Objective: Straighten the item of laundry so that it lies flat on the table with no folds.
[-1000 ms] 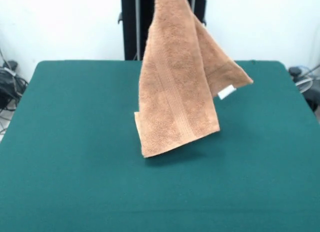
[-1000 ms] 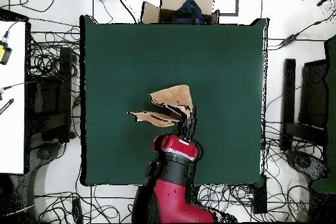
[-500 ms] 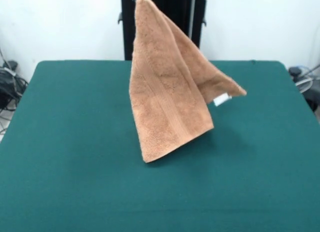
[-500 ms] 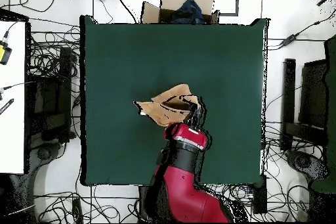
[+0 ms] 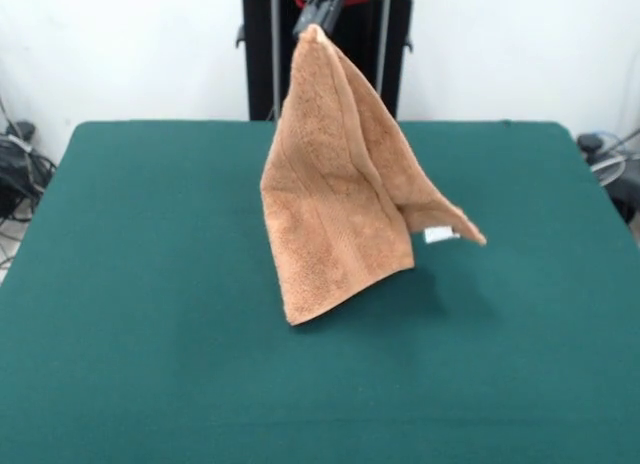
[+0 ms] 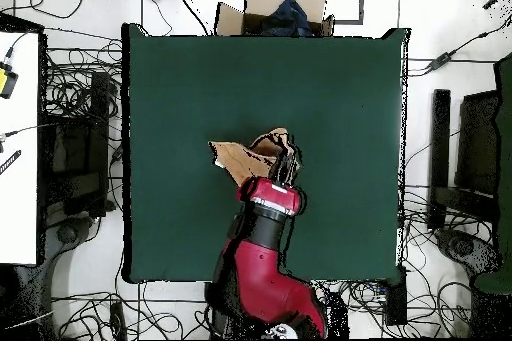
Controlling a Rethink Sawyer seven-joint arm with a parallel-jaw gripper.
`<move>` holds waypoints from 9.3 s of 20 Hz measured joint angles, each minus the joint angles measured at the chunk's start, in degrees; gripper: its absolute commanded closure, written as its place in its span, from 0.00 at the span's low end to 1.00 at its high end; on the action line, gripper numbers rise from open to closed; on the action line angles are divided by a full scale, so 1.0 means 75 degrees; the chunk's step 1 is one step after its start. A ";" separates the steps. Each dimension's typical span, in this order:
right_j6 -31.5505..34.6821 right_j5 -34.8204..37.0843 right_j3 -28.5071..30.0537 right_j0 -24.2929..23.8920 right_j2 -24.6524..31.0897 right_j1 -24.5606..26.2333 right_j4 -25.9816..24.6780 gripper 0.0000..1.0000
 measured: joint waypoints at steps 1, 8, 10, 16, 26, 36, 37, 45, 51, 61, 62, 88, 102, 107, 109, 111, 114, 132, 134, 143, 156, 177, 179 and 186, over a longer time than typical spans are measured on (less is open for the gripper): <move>0.0000 -0.0060 -0.0007 0.0161 -0.0055 0.0163 0.0223 1.00; 0.0000 -0.0055 -0.0020 0.0977 -0.0296 0.0711 0.1287 1.00; 0.0000 -0.0057 -0.0033 0.1216 -0.0397 0.0821 0.1576 1.00; -0.0030 0.0000 -0.0114 0.1817 -0.0605 0.1055 0.2344 1.00; -0.0329 0.1138 -0.0402 0.2769 -0.0925 0.1491 0.3874 1.00; -0.0584 0.2574 -0.1158 0.3225 -0.1419 0.1944 0.4470 0.00; -0.0584 0.2872 -0.1361 0.3219 -0.1543 0.2026 0.4468 0.00; -0.0584 0.4441 -0.2115 0.3285 -0.2159 0.2305 0.4459 0.00; -0.0584 0.5339 -0.2457 0.3440 -0.2542 0.2385 0.4230 0.00; -0.0584 0.5770 -0.2976 0.3296 -0.2887 0.2283 0.2994 0.00; -0.0584 0.5813 -0.3058 0.3217 -0.2888 0.2208 0.2686 0.00; -0.0584 0.6663 -0.3712 0.2304 -0.2508 0.1164 0.0461 0.00; -0.0584 0.7274 -0.3760 0.0687 -0.0645 0.0139 -0.0498 0.00; -0.0584 0.7275 -0.3745 -0.0079 0.0367 -0.0175 -0.0762 0.00; -0.0584 0.7274 -0.3715 -0.0492 0.0945 -0.0314 -0.0838 0.00; -0.0584 0.7274 -0.3676 -0.0653 0.1187 -0.0377 -0.0851 0.00; -0.0584 0.7275 -0.3515 -0.1039 0.1747 -0.0546 -0.0853 0.00; -0.0584 0.7863 -0.2965 -0.2574 0.4068 -0.1055 -0.0854 0.00; -0.0584 0.7982 -0.2965 -0.2761 0.4302 -0.1042 -0.0853 0.00; -0.0584 0.8153 -0.2949 -0.3092 0.4798 -0.0905 -0.0845 0.00; -0.0584 1.0209 -0.2534 -0.3118 0.4877 -0.1102 0.0035 0.00; -0.0584 0.9903 -0.2423 -0.3125 0.5058 0.0008 0.0202 0.00; -0.0584 0.9563 -0.2417 -0.3138 0.5061 0.0235 0.0204 0.00; -0.0584 0.8833 -0.2423 -0.3174 0.5058 0.0725 0.0207 0.00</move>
